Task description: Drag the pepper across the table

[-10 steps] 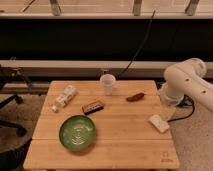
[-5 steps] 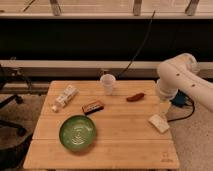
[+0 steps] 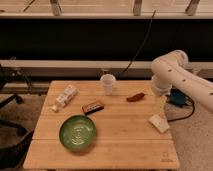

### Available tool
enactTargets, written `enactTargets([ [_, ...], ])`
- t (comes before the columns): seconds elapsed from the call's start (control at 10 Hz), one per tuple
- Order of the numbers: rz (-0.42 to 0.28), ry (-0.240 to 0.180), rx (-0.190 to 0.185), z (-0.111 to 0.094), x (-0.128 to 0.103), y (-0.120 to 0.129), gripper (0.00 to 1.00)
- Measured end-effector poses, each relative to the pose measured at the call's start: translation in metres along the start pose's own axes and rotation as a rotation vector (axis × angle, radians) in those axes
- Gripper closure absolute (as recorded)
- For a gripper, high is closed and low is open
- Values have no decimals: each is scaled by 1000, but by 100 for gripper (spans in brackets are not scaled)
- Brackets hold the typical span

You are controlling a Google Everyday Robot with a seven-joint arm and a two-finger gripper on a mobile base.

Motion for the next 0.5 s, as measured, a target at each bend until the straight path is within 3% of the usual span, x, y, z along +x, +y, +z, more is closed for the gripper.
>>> enactTargets([
  [0.5, -99, -5, 8, 23, -8, -24, 20],
])
